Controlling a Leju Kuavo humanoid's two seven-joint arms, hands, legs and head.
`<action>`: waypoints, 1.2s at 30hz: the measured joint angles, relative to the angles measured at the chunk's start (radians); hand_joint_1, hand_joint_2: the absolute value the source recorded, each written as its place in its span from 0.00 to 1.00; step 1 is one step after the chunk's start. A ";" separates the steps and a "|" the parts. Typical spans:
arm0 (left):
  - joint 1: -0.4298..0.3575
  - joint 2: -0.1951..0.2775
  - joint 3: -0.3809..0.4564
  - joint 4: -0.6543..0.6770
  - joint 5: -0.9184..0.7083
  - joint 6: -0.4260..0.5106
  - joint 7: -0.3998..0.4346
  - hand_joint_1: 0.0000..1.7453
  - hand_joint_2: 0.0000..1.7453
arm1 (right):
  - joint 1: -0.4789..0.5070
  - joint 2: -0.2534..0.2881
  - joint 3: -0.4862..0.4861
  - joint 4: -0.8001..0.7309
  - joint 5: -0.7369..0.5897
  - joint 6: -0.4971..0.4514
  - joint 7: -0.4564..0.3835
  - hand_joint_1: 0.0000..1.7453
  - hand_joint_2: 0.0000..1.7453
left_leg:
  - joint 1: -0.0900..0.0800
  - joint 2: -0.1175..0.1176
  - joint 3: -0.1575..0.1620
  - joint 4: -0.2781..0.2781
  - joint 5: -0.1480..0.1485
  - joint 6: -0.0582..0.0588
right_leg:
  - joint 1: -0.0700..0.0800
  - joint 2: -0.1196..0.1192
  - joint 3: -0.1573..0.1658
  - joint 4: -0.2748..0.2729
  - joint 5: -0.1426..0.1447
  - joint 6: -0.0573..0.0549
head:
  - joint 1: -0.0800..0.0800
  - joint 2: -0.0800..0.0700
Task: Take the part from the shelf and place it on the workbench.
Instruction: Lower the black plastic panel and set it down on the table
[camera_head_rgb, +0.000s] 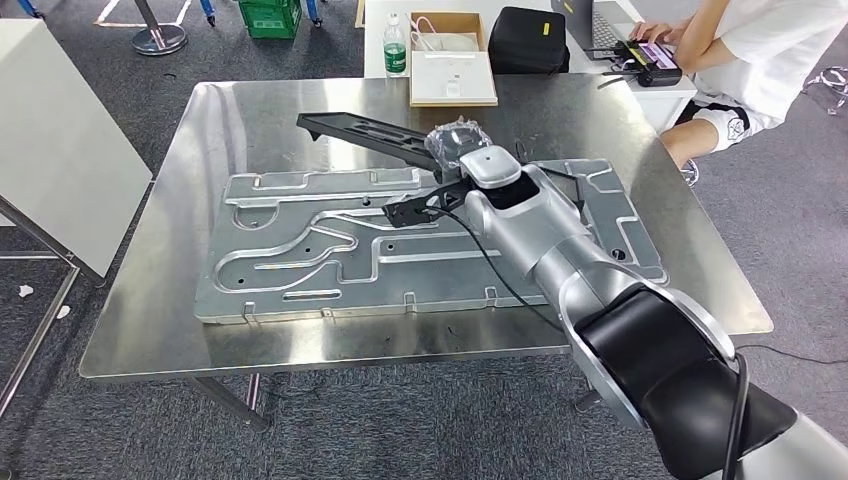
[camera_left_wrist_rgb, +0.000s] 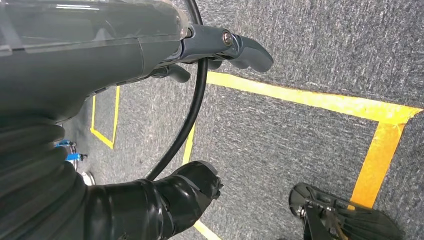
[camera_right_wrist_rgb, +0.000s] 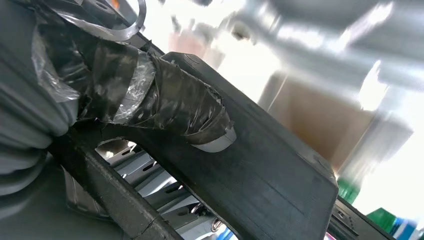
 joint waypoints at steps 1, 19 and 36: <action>0.000 0.000 0.000 0.000 -0.001 0.000 0.000 0.00 1.00 | 0.015 -0.001 -0.007 0.004 -0.003 -0.005 -0.002 1.00 1.00 | 0.000 0.000 0.000 0.000 0.000 0.000 | 0.000 0.000 0.000 0.000 0.000 0.000 | 0.000 0.000; -0.002 0.000 0.000 0.000 -0.011 0.005 -0.017 0.00 1.00 | 0.130 -0.015 -0.058 0.035 -0.008 -0.044 -0.012 0.50 0.50 | 0.000 0.000 0.000 0.000 0.000 0.000 | 0.001 0.000 0.000 0.000 0.000 0.000 | 0.000 0.000; -0.002 0.000 0.001 0.000 -0.008 0.016 -0.060 0.00 0.00 | 0.154 -0.048 -0.070 0.041 0.014 -0.040 -0.015 0.00 0.00 | 0.000 0.000 0.000 0.000 0.000 0.000 | 0.000 0.000 0.000 0.000 0.000 0.000 | 0.000 0.000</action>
